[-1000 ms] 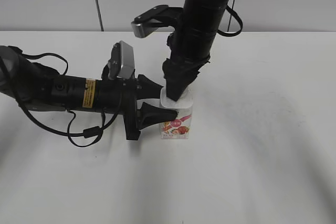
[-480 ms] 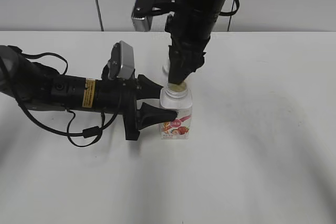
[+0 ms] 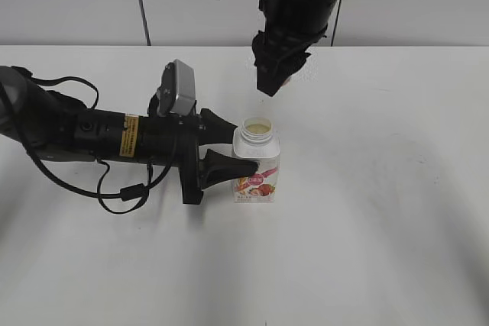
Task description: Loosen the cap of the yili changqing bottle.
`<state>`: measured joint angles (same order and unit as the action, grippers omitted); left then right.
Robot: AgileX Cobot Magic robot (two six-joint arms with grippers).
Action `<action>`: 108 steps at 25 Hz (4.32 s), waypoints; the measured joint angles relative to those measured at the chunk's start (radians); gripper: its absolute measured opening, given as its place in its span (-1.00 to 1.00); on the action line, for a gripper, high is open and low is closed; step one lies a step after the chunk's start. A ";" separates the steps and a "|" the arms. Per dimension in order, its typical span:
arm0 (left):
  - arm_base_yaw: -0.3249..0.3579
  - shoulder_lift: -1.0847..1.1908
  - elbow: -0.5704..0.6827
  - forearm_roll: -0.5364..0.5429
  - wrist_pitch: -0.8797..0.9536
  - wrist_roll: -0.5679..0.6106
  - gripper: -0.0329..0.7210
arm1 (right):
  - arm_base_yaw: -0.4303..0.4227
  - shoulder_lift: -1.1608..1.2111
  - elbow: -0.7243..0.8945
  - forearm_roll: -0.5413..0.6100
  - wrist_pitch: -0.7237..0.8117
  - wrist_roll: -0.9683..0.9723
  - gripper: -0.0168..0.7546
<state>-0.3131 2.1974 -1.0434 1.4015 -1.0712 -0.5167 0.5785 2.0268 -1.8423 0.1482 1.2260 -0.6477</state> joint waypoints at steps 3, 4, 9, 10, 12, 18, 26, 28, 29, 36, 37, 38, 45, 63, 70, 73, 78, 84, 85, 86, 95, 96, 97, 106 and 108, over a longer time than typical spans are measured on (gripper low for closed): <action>0.000 0.000 0.000 0.000 0.000 0.000 0.14 | -0.001 -0.002 0.000 -0.052 0.000 0.168 0.06; 0.000 0.000 0.000 0.000 0.000 0.000 0.14 | -0.001 -0.002 0.000 -0.056 0.000 0.201 0.06; 0.000 0.000 0.000 0.000 0.000 0.000 0.14 | -0.020 -0.005 0.001 -0.063 0.000 0.306 0.06; 0.000 0.000 0.000 0.000 0.000 0.000 0.14 | -0.030 -0.008 0.003 -0.058 0.000 0.316 0.06; 0.000 0.000 0.000 0.000 0.000 0.000 0.14 | -0.061 -0.023 0.019 -0.040 -0.001 0.331 0.06; 0.000 0.000 0.000 0.000 0.001 0.000 0.14 | -0.227 -0.106 0.104 -0.023 -0.002 0.387 0.05; 0.000 0.000 0.000 0.000 0.001 0.000 0.14 | -0.417 -0.160 0.337 0.030 -0.066 0.414 0.05; 0.000 0.000 0.000 0.000 -0.001 0.000 0.14 | -0.447 -0.161 0.403 0.055 -0.129 0.417 0.05; 0.000 0.000 0.000 0.000 -0.001 0.000 0.14 | -0.454 -0.161 0.439 0.059 -0.169 0.420 0.05; 0.000 0.000 0.000 0.000 -0.001 0.000 0.14 | -0.461 -0.118 0.561 0.078 -0.364 0.473 0.05; 0.000 0.000 0.000 0.000 -0.001 0.000 0.14 | -0.461 -0.100 0.562 0.078 -0.379 0.483 0.05; 0.000 0.000 0.000 0.000 -0.001 0.000 0.14 | -0.461 -0.084 0.562 0.078 -0.397 0.491 0.05; 0.000 0.000 0.000 -0.003 -0.001 0.000 0.14 | -0.461 -0.030 0.569 0.070 -0.527 0.535 0.05; 0.000 0.000 0.000 -0.006 -0.001 0.000 0.14 | -0.461 0.047 0.569 0.070 -0.574 0.538 0.16; 0.000 0.000 0.000 -0.007 -0.001 0.000 0.14 | -0.461 0.047 0.569 0.071 -0.559 0.538 0.68; 0.000 0.000 0.000 -0.008 -0.001 0.000 0.16 | -0.461 0.047 0.568 0.074 -0.519 0.538 0.68; 0.007 -0.010 0.000 -0.008 0.003 0.000 0.68 | -0.461 0.017 0.568 0.077 -0.477 0.536 0.63; 0.042 -0.050 0.000 0.033 0.004 -0.048 0.75 | -0.461 -0.059 0.566 0.086 -0.461 0.533 0.59; 0.049 -0.062 0.000 0.062 0.005 -0.068 0.74 | -0.461 -0.074 0.566 0.086 -0.458 0.533 0.59; 0.054 -0.076 0.000 0.095 0.006 -0.085 0.73 | -0.461 -0.093 0.565 0.086 -0.454 0.531 0.59; 0.116 -0.170 0.001 0.347 0.056 -0.291 0.65 | -0.461 -0.226 0.563 0.107 -0.439 0.528 0.59; 0.123 -0.185 0.001 0.367 0.064 -0.311 0.65 | -0.461 -0.246 0.563 0.108 -0.439 0.528 0.59; 0.130 -0.203 0.001 0.380 0.078 -0.327 0.65 | -0.461 -0.260 0.563 0.108 -0.439 0.525 0.59; 0.199 -0.415 0.001 0.397 0.281 -0.472 0.64 | -0.461 -0.384 0.563 0.108 -0.437 0.518 0.59; 0.210 -0.467 0.001 0.397 0.312 -0.493 0.64 | -0.461 -0.405 0.563 0.108 -0.437 0.513 0.59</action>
<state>-0.1026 1.7300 -1.0425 1.7982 -0.7596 -1.0094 0.1172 1.6223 -1.2798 0.2559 0.7894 -0.1348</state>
